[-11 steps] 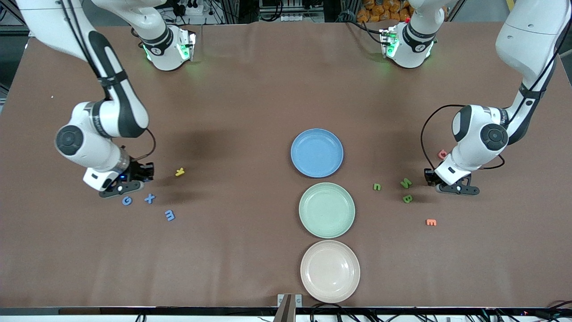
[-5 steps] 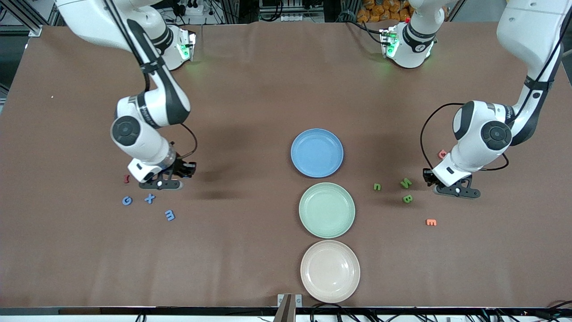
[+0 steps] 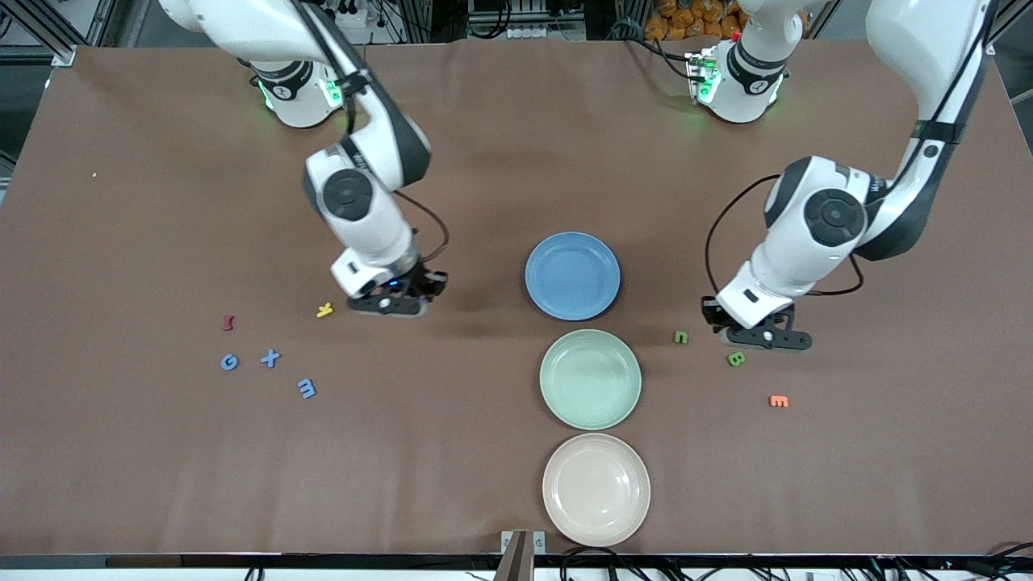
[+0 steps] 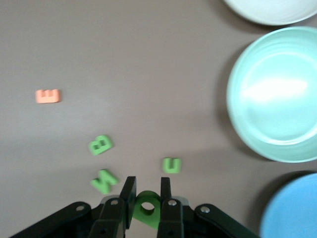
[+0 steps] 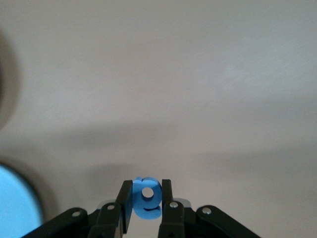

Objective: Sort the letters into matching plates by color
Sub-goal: 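Carry blue P to the blue plate while the left gripper carries green P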

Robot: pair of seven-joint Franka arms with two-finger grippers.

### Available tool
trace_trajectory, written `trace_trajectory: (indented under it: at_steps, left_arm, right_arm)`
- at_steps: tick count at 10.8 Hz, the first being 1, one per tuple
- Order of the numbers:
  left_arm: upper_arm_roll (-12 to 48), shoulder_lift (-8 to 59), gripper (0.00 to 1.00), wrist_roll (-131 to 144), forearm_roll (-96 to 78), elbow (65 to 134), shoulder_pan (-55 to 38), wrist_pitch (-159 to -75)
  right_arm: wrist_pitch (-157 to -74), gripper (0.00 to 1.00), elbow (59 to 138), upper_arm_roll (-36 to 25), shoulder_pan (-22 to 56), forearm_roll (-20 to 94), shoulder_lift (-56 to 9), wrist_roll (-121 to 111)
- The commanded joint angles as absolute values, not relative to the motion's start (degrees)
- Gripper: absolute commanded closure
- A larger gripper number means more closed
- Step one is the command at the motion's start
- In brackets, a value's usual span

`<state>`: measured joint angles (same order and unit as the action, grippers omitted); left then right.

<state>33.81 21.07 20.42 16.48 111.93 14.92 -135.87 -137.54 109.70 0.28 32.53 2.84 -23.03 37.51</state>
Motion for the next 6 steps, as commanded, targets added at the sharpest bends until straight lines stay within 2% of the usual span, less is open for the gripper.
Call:
trace_trajectory:
  at_steps: [1,4,6]
  left_arm:
    - [34.54,26.52,1.0,22.32,16.96,103.22,9.96,-134.91]
    - [34.28,34.08,1.0,22.32,17.4,95.56,6.08,-136.66]
    - [31.75,39.08,1.0,22.32,19.85,93.26,3.09,-141.65]
  right_arm:
    - [-136.41,0.89,101.01,-0.26,40.75,3.08,-30.56,47.34]
    - [-133.35,0.89,92.75,-0.18,46.22,2.99,-37.07,53.95]
    - [-132.28,0.89,90.36,1.13,48.42,2.99,-38.49,56.24]
